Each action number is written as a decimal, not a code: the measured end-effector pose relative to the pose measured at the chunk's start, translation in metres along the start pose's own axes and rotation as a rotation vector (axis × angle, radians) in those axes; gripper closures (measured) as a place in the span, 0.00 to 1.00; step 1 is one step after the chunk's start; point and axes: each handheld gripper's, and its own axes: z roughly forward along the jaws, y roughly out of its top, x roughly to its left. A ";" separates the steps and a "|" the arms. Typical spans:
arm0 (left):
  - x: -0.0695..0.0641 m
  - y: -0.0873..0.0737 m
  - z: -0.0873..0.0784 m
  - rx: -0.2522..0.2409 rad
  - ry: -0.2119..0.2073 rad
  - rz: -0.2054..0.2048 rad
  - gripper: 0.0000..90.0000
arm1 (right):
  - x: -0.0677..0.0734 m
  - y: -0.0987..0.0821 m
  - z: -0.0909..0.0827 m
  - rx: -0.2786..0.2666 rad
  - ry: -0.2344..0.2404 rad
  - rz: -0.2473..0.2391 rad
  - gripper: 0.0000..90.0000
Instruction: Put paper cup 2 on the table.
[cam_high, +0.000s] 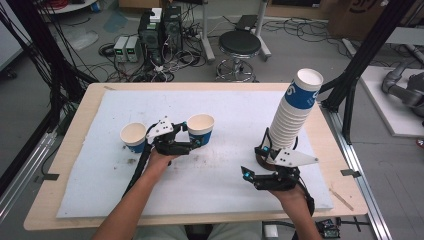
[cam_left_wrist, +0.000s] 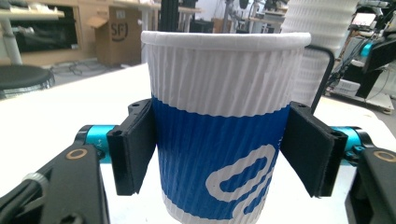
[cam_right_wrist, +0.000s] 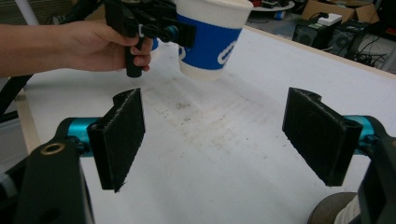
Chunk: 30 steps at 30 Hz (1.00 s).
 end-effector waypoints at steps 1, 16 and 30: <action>-0.001 -0.002 0.002 0.015 0.004 0.007 0.33 | 0.000 0.000 0.000 0.001 -0.001 -0.005 0.24; -0.011 -0.011 0.020 0.192 0.074 0.093 0.32 | 0.000 0.000 0.000 0.009 0.011 -0.002 0.24; -0.018 -0.014 0.008 0.320 0.110 0.085 0.29 | 0.002 -0.001 0.002 0.022 0.027 -0.001 0.24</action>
